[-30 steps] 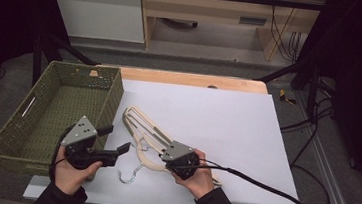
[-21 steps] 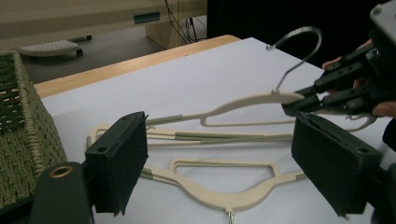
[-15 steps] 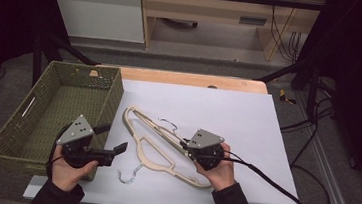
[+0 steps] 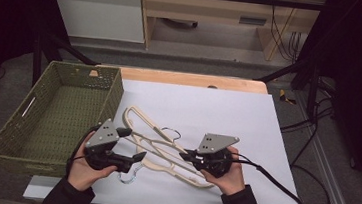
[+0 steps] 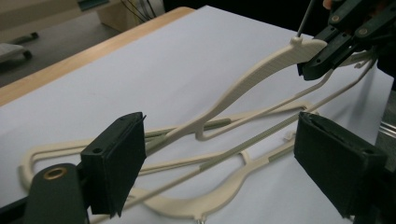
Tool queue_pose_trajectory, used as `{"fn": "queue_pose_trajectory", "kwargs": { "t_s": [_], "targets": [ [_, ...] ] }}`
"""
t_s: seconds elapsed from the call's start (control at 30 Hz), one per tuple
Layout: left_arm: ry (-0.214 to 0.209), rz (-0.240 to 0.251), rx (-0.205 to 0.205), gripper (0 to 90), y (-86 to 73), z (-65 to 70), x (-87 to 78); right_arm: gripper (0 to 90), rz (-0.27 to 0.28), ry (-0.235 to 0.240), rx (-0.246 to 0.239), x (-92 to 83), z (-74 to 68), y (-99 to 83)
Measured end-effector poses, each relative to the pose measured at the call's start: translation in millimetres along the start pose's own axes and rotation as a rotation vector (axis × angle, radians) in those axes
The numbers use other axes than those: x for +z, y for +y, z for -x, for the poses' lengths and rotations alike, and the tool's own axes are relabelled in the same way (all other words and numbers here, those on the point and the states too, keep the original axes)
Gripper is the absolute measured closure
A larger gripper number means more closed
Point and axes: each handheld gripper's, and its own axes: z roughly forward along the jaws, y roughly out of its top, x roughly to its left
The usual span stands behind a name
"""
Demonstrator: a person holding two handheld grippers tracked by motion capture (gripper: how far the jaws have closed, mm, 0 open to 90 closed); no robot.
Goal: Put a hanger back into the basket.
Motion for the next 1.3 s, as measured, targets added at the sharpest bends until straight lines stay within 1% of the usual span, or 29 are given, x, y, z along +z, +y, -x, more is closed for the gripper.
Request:
{"fn": "queue_pose_trajectory", "kwargs": {
  "t_s": [0.1, 0.17, 0.23, 0.3, 0.33, 0.4, 0.47, 0.53, 0.57, 0.6, 0.67, 0.7, 0.8, 0.9, 1.07, 1.17, 1.23, 1.3],
  "targets": [
    [-0.03, -0.037, 0.027, 21.8, 0.6, 3.6, 14.5, 86.6, 0.005, 0.028, -0.005, -0.8, -2.5, 0.0],
    [-0.049, -0.05, 0.038, 25.0, 0.5, 4.4, 21.1, 86.6, 0.002, 0.047, -0.002, -0.8, -3.6, -0.3],
    [-0.071, -0.063, 0.05, 32.0, -0.4, 4.9, 26.5, 86.6, 0.0, 0.068, 0.0, 0.2, -4.4, -0.6],
    [-0.073, -0.072, 0.067, 35.3, -1.7, 5.6, 29.5, 86.6, 0.001, 0.084, 0.001, 1.4, -4.9, -0.9],
    [-0.085, -0.077, 0.07, 38.0, -2.3, 5.5, 31.3, 86.6, 0.0, 0.092, 0.003, 2.2, -5.3, -1.1],
    [-0.096, -0.08, 0.074, 42.4, -2.7, 5.4, 33.0, 86.6, -0.007, 0.11, 0.002, 4.6, -5.8, -1.8],
    [-0.104, -0.089, 0.086, 47.5, -3.7, 6.5, 35.6, 86.6, -0.016, 0.13, 0.0, 8.0, -5.9, -2.7],
    [-0.124, -0.107, 0.095, 54.6, -5.1, 7.9, 38.4, 86.6, -0.022, 0.144, 0.002, 10.3, -6.6, -3.2],
    [-0.128, -0.11, 0.098, 55.3, -5.6, 8.5, 39.2, 86.6, -0.023, 0.148, 0.005, 10.9, -6.9, -3.2],
    [-0.135, -0.113, 0.098, 59.3, -5.9, 9.1, 39.8, 86.6, -0.025, 0.155, 0.004, 11.6, -7.3, -3.2],
    [-0.147, -0.121, 0.108, 62.6, -6.3, 10.2, 40.2, 86.6, -0.026, 0.164, 0.0, 12.5, -7.8, -3.2],
    [-0.144, -0.123, 0.114, 65.6, -6.4, 11.1, 40.2, 86.6, -0.024, 0.167, 0.001, 12.6, -7.7, -3.3],
    [-0.134, -0.129, 0.128, 67.4, -6.7, 13.2, 39.8, 86.4, -0.03, 0.167, 0.005, 12.9, -7.2, -3.7],
    [-0.127, -0.129, 0.133, 69.2, -6.4, 15.0, 38.9, 85.4, -0.027, 0.154, 0.005, 12.5, -7.1, -3.7],
    [-0.139, -0.126, 0.129, 75.4, -4.6, 19.1, 36.5, 79.7, -0.008, 0.09, 0.012, 10.3, -5.2, -3.7],
    [-0.145, -0.138, 0.14, 77.5, -3.6, 22.5, 36.2, 77.6, -0.009, 0.08, 0.02, 9.4, -3.1, -4.7],
    [-0.149, -0.138, 0.129, 78.9, -3.4, 24.9, 36.8, 74.4, -0.014, 0.062, 0.024, 9.4, -2.7, -5.1],
    [-0.166, -0.148, 0.136, 80.5, -3.0, 27.3, 37.1, 69.9, -0.013, 0.043, 0.029, 10.0, -2.4, -5.2]
  ]
}}
